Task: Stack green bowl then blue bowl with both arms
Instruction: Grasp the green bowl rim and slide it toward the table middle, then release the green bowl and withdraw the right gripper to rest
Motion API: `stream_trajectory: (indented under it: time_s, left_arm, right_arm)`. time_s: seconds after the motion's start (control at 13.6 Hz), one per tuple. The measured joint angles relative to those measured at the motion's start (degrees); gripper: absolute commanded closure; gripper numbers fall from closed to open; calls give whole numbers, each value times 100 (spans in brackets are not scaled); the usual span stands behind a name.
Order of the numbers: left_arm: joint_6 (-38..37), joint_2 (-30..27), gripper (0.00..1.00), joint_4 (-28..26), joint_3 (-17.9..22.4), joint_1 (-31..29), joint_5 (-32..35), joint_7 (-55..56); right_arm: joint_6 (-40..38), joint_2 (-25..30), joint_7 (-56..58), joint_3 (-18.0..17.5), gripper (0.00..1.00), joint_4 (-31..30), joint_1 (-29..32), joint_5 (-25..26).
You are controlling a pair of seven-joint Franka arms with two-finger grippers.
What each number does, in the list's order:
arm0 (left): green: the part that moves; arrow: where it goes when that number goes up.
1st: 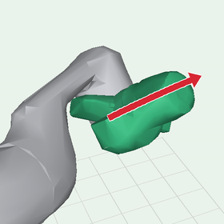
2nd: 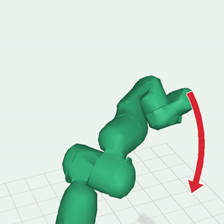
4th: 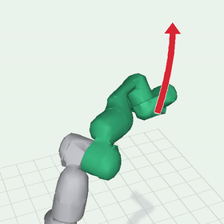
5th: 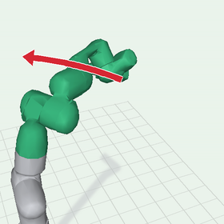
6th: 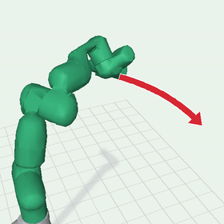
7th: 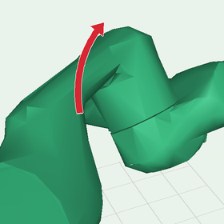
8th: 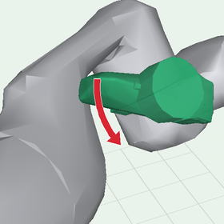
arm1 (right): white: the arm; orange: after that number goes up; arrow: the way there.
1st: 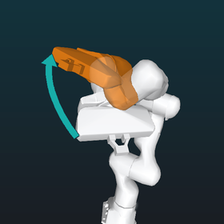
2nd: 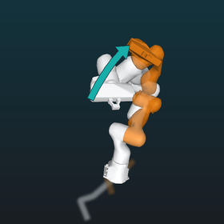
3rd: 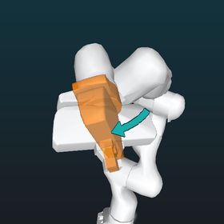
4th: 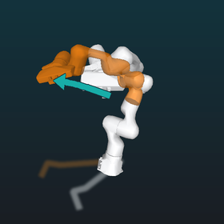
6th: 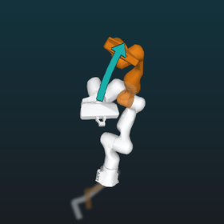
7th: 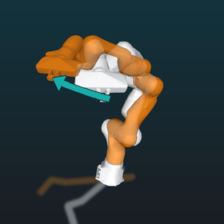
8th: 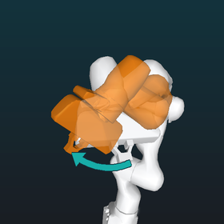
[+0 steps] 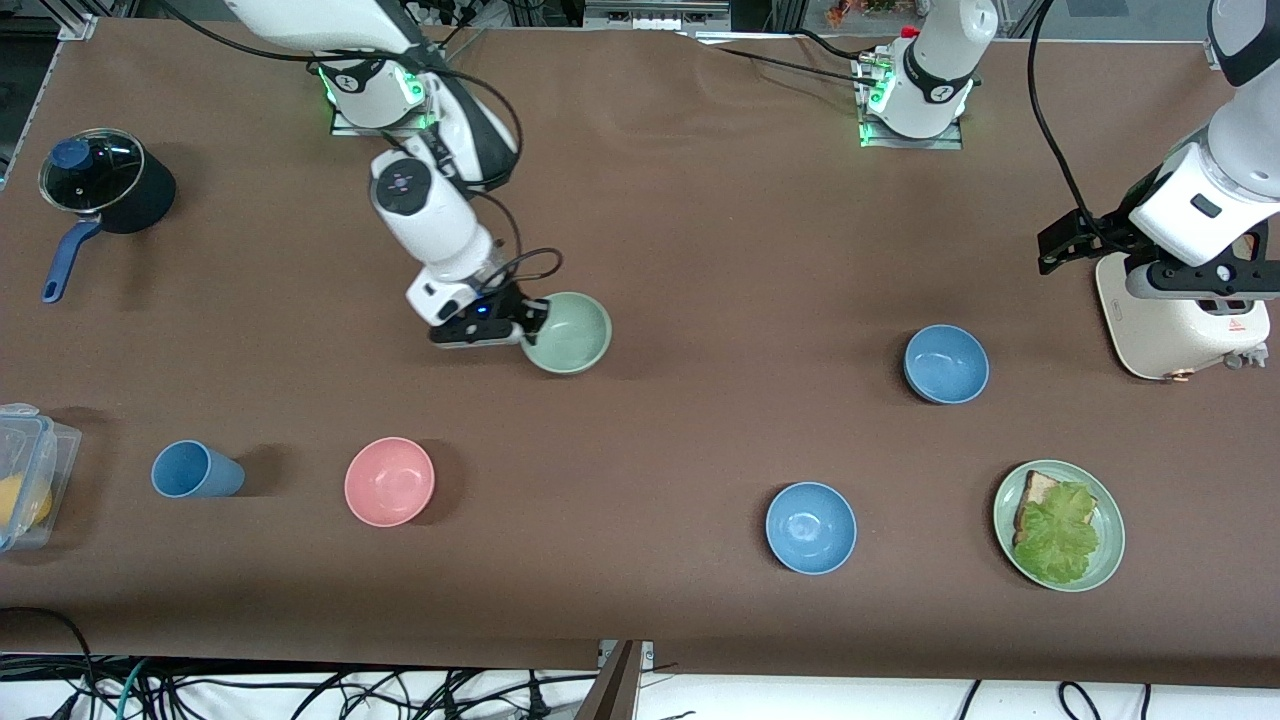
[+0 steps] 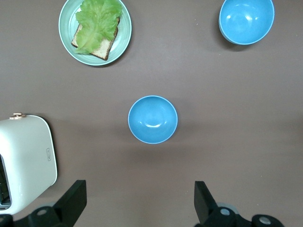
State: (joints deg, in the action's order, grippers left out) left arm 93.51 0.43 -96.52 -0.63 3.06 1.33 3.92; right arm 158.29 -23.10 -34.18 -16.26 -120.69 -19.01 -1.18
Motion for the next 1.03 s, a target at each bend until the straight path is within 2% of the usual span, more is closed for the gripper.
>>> stream_trajectory:
  time_s: [0.15,0.22,0.44,0.51,0.59,0.66,0.74,0.81,1.03]
  left_arm:
    - [-1,0,0,0,0,0,0,0]
    - [-2,0,0,0,0,0,0,0]
    - [-31,0,0,1,2,-1,0,0]
    - [-40,0,0,1,4,-1,0,0]
    - [-47,0,0,1,5,-1,0,0]
    - [-48,0,0,3,3,1,0,0]
    - [-48,2,0,17,-1,4,0,0]
    - [-48,6,0,45,-6,7,0,0]
    - [-66,21,0,128,-7,8,0,0]
  right_arm:
    - [-5,-372,-502,248,100,407,-610,47]
    - [-10,-565,-773,585,100,610,-1075,97]
    - [-182,-1146,-1456,1889,100,1194,-2688,150]
    - [-281,-1275,-1587,2149,100,1385,-3013,150]
    - [-432,-1322,-1647,2265,100,1553,-3152,150]
    - [-575,-1347,-1659,2297,86,1662,-3172,150]
    - [-647,-1355,-1660,2323,40,1713,-3165,150]
    - [-671,-1357,-1670,2346,0,1726,-3152,150]
    - [-677,-1369,-1689,2397,0,1735,-3139,150]
